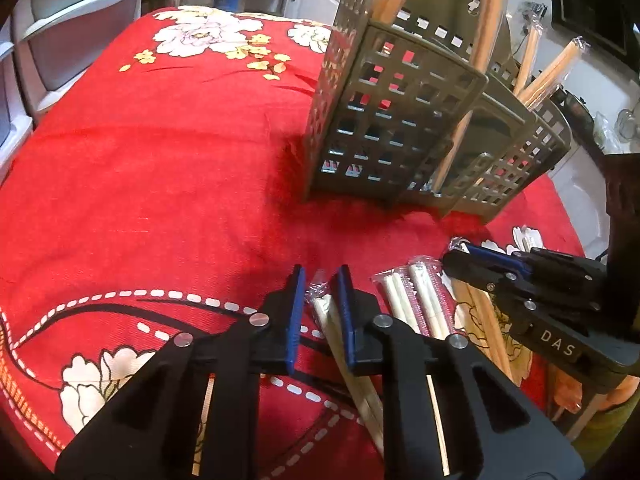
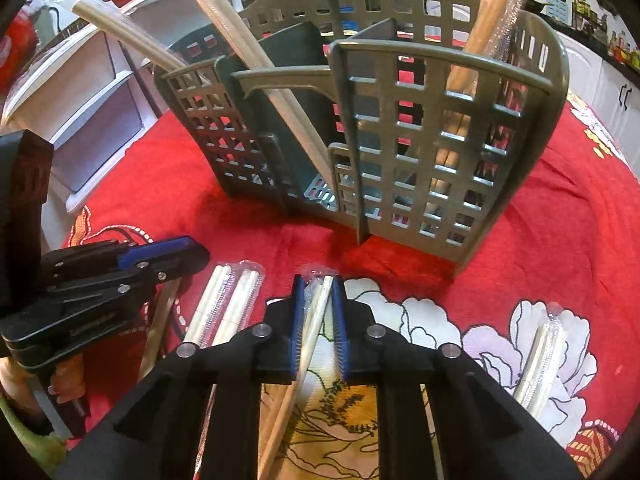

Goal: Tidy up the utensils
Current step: 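Grasp a wrapped chopstick pair with the left gripper while the right grasps another pair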

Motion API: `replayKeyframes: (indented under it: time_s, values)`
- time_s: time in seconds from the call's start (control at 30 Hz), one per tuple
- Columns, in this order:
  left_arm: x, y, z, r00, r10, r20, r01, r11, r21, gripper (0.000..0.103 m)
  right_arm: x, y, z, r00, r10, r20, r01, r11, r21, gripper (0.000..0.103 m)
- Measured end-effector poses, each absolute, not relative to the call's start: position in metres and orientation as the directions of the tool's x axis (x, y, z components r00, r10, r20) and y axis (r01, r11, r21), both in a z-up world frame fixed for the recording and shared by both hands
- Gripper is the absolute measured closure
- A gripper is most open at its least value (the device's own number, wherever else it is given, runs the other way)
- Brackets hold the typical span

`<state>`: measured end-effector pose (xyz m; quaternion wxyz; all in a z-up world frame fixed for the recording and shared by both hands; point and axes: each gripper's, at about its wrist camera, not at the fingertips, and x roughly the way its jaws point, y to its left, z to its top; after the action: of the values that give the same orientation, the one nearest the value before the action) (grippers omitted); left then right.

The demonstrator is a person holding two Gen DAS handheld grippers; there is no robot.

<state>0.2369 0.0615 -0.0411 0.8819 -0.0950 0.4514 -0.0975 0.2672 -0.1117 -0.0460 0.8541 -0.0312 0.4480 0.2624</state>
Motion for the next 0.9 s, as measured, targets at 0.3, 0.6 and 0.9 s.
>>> replayKeyframes:
  time_s: [0.3, 0.6, 0.9]
  values:
    - [0.223, 0.058, -0.036, 0.586, -0.277, -0.762, 0.098, 0.957, -0.273, 0.099, 0.257, -0.125, -0.032, 0.469, 0.461, -0.753, -0.493, 0.844, 0.209, 0.095]
    - [0.202, 0.057, -0.015, 0.628, -0.291, -0.722, 0.114, 0.952, -0.284, 0.099, 0.237, -0.144, -0.014, 0.495, 0.493, -0.715, -0.5, 0.835, 0.229, 0.095]
    - [0.188, 0.048, 0.027, 0.69, -0.305, -0.656, 0.151, 0.948, -0.28, 0.099, 0.215, -0.164, 0.02, 0.548, 0.529, -0.647, -0.513, 0.824, 0.24, 0.096]
